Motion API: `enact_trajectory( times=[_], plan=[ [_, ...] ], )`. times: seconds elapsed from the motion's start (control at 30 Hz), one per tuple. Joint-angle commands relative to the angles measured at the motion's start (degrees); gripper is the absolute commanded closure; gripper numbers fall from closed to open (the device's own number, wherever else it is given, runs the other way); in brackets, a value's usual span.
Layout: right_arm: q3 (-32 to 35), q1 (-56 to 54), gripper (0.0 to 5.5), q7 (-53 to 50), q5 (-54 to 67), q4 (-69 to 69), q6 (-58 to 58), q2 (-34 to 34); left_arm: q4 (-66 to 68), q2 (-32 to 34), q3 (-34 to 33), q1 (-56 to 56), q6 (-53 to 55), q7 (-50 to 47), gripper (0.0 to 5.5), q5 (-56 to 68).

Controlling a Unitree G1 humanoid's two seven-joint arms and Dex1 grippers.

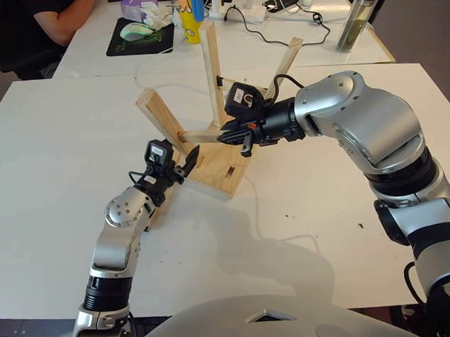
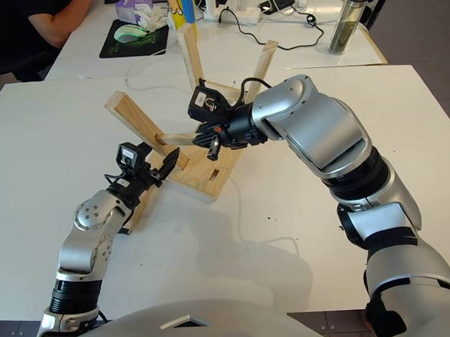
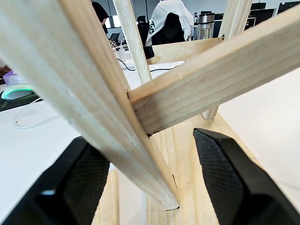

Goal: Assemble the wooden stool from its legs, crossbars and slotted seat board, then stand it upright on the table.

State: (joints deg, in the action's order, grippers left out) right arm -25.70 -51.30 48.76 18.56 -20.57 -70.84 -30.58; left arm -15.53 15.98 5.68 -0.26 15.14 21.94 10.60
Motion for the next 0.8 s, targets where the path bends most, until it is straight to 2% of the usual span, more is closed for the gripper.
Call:
enact_trajectory(
  times=[0.03,0.8],
  plan=[
    [-1.9,-1.1,5.07,0.4,1.0,-0.2,2.4,1.8,-1.3,-2.5,3.2,-0.8,0.2,3.8,2.43,3.7],
    [-3.0,-0.3,5.07,1.0,1.1,-0.9,3.5,-0.1,-0.7,-2.9,2.4,-1.3,0.4,3.6,2.43,5.9]
  ],
)
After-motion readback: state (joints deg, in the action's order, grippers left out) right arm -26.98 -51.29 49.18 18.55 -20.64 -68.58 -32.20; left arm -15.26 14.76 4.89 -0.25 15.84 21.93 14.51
